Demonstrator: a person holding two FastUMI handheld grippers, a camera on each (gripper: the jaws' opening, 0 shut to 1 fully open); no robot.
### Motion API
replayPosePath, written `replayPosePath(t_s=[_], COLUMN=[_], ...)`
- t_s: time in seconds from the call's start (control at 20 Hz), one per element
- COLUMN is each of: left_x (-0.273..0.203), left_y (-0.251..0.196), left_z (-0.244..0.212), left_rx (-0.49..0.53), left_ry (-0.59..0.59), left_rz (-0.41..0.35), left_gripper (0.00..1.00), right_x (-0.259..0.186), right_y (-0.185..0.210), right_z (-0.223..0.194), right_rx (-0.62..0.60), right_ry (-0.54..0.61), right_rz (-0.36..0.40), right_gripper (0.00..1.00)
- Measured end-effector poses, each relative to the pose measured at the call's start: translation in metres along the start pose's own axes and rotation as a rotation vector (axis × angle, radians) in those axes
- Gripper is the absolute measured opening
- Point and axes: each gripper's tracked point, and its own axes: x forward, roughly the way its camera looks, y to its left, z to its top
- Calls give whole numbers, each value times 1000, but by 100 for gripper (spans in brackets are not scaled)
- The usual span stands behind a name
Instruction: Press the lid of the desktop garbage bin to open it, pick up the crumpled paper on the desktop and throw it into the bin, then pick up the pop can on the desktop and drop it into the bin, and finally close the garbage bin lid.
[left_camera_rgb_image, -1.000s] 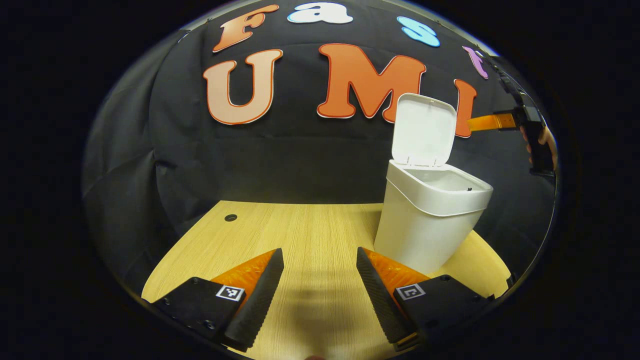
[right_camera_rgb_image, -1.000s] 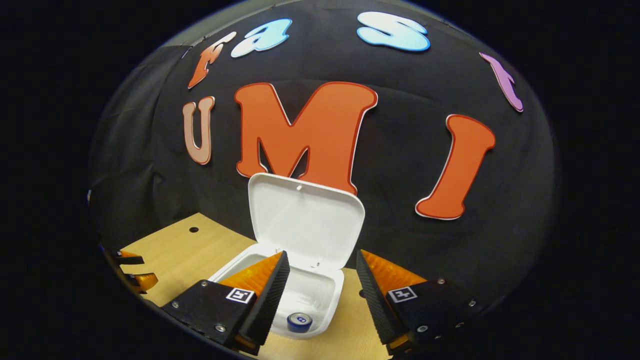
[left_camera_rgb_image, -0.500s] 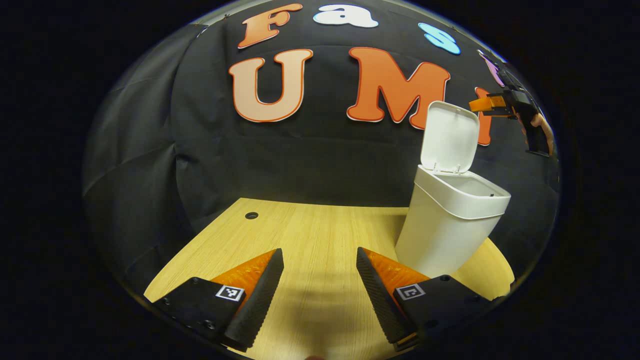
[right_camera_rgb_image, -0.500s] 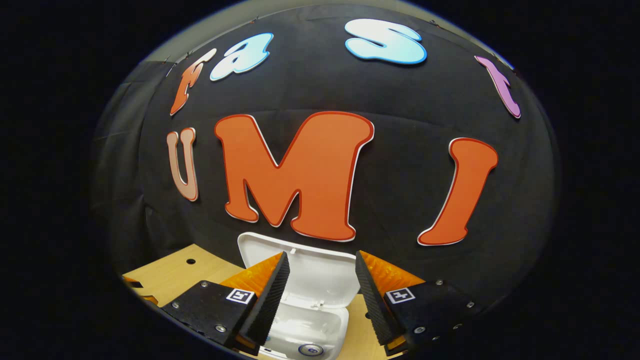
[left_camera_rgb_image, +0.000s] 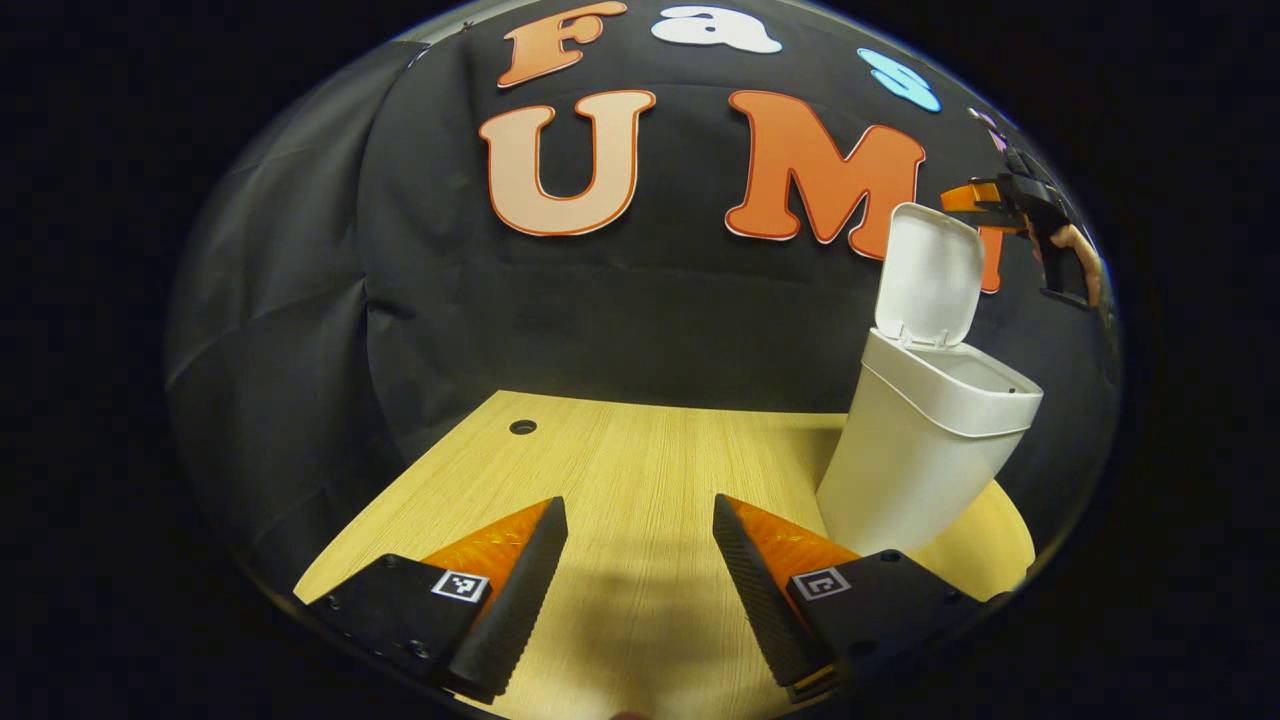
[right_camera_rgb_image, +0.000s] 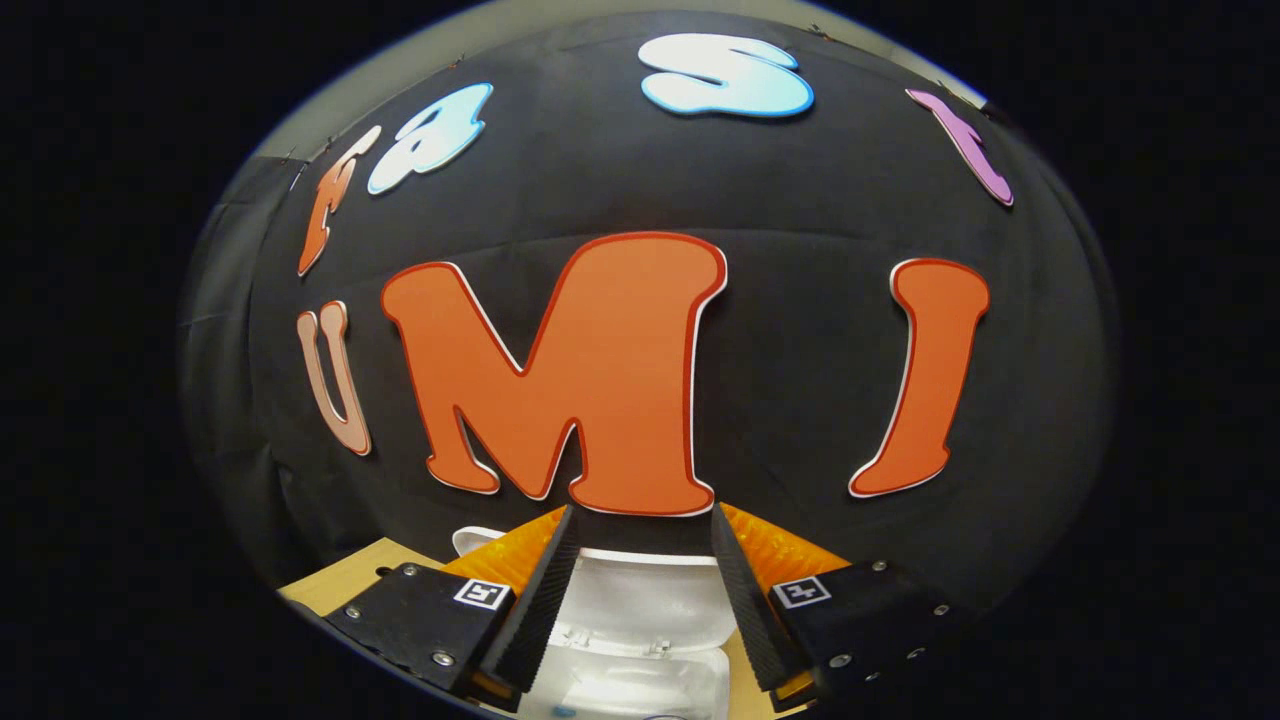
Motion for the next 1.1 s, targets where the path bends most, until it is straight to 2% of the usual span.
replayPosePath(t_s=[0.2, 0.55, 0.8, 1.1], left_x=[3, 6, 6, 4], left_y=[2, -13, -15, -17], left_z=[1, 4, 10, 19], left_rx=[4, 21, 39, 56], left_ry=[3, -6, -24, -45], left_rz=[-5, -51, -60, -70], left_gripper=[94, 94, 94, 94], right_x=[-3, -38, -59, -84], right_y=[1, 9, 15, 28], right_z=[-1, -14, -59, -113], right_rx=[17, -83, -176, -228], right_ry=[13, 76, 193, 310], right_rz=[4, 45, 74, 119], right_gripper=[77, 79, 80, 78])
